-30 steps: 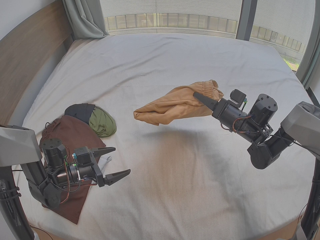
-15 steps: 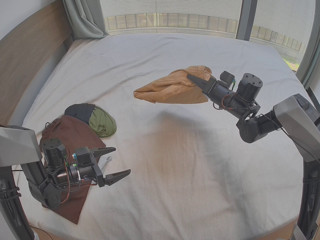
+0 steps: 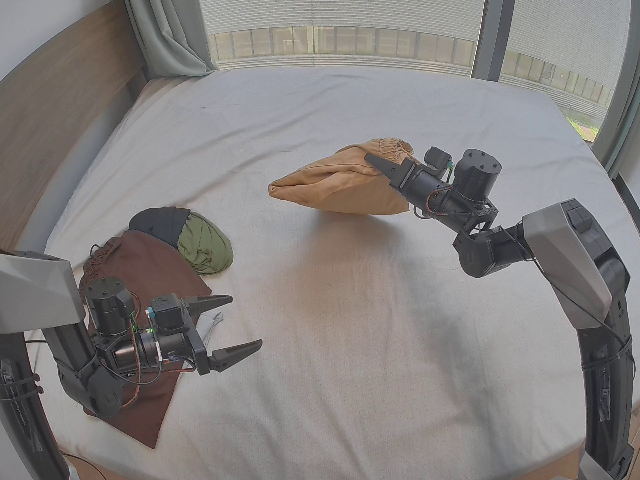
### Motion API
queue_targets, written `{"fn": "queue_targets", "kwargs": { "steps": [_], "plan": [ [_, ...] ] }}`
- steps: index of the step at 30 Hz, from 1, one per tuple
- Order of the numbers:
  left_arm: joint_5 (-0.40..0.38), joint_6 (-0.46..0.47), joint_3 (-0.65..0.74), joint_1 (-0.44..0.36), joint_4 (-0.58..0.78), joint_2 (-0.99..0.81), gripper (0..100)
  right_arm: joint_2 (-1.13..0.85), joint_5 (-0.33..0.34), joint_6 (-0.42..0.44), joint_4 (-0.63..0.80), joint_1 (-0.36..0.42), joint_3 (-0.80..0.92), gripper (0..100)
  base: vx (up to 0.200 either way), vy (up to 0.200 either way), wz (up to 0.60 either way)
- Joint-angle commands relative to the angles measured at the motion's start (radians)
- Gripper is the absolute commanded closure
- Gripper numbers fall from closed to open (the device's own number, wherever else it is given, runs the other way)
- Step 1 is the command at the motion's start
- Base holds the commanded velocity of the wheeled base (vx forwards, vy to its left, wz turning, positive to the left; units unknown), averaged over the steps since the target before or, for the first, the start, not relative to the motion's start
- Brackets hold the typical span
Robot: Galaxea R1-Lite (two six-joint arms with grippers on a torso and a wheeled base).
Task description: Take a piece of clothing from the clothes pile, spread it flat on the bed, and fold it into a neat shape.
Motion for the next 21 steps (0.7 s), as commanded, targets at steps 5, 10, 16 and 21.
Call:
{"fn": "queue_targets", "kwargs": {
  "steps": [5, 10, 16, 21],
  "plan": [
    [0.0, 0.0, 0.0, 0.002, -0.001, 0.003, 0, 0.043, -0.001, 0.001, 0.064, -0.017, -0.148, 100, 0.0, 0.0, 0.0],
    [0.0, 0.0, 0.0, 0.0, -0.001, 0.004, 0, 0.046, -0.001, 0.001, 0.062, -0.022, -0.159, 100, 0.0, 0.0, 0.0],
    [0.0, 0.0, 0.0, 0.0, -0.001, 0.004, 0, 0.096, -0.001, -0.003, 0.045, -0.014, -0.075, 100, 0.0, 0.0, 0.0],
    [-0.002, 0.0, 0.0, 0.0, -0.001, 0.007, 0, 0.134, -0.001, -0.049, 0.002, -0.011, 0.051, 100, 0.0, 0.0, 0.0]
  ]
}}
